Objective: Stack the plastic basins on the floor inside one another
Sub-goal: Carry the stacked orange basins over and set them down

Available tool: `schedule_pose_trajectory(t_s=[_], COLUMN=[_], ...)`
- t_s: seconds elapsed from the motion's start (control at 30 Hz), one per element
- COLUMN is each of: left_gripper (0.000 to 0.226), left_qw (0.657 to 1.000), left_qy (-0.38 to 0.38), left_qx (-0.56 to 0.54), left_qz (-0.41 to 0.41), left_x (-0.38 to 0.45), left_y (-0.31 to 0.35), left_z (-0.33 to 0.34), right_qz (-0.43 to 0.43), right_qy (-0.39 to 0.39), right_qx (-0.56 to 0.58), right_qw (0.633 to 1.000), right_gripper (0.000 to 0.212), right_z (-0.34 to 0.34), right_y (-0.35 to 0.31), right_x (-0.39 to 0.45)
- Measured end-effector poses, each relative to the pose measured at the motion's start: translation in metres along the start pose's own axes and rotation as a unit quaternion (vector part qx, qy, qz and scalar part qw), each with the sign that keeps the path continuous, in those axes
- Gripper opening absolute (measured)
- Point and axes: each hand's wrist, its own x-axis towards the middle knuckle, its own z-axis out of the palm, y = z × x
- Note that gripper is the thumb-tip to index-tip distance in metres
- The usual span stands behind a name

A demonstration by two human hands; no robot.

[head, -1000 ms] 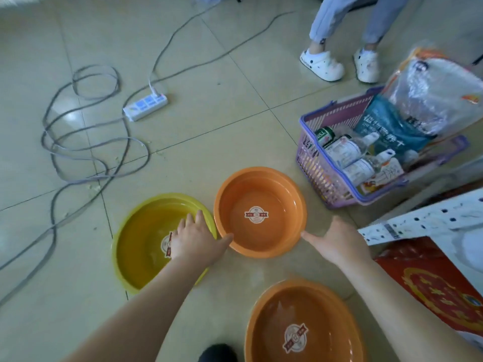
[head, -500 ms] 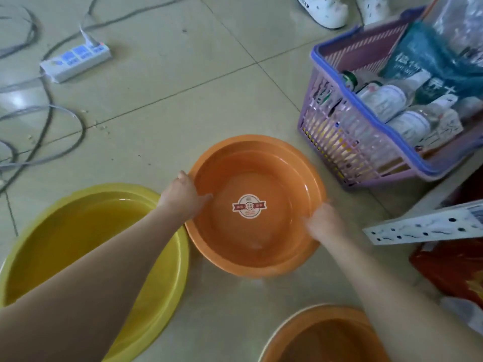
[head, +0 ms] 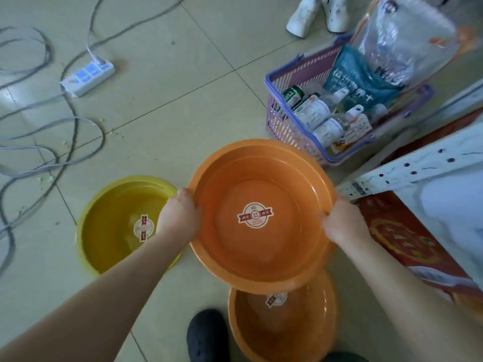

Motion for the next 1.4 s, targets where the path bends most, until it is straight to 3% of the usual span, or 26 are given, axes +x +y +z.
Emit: schedule_pose_trajectory(t_s=[0.17,0.3,0.4,0.6,0.8,0.87,0.97,1.17,1.4], left_gripper=[0.025,0.009,0.014,0.023,0.017,0.021,0.058,0.100,0.119], left_qw=[1.000,0.997,0.995,0.995,0.998,0.998,0.997,0.989,0.961], left_qy=[-0.027,-0.067,-0.092,-0.081,-0.050,-0.059,-0.065,0.003,0.056], left_qx=[0.003,-0.004,0.007,0.024,0.021,0.028,0.001,-0.021,-0.081], left_qz=[0.003,-0.023,-0.037,-0.043,-0.031,-0.014,-0.033,-0.148,-0.259], left_x=[-0.078,-0.113,-0.129,-0.122,-0.104,-0.108,-0.115,-0.124,-0.112], left_y=[0.003,-0.018,-0.040,-0.067,-0.076,-0.077,-0.080,-0.133,-0.215], left_z=[0.032,0.099,0.156,0.250,0.287,0.280,0.244,0.105,-0.032], right_qz=[0.044,0.061,0.079,0.107,0.124,0.135,0.090,-0.063,-0.132], right_qy=[-0.029,-0.034,-0.051,-0.022,-0.015,-0.026,-0.015,-0.048,-0.101], right_qx=[-0.010,-0.010,-0.001,0.040,0.031,0.024,-0.024,-0.030,-0.017], right_qw=[0.999,0.998,0.996,0.993,0.992,0.990,0.996,0.996,0.986], right_gripper=[0.034,0.023,0.032,0.035,0.036,0.040,0.058,0.096,0.097], right_z=[-0.003,0.043,0.092,0.177,0.226,0.224,0.200,0.115,0.084], right_y=[0.063,0.123,0.162,0.198,0.210,0.206,0.181,0.035,-0.143], right_x=[-0.055,-0.080,-0.092,-0.081,-0.055,-0.055,-0.065,-0.109,-0.151])
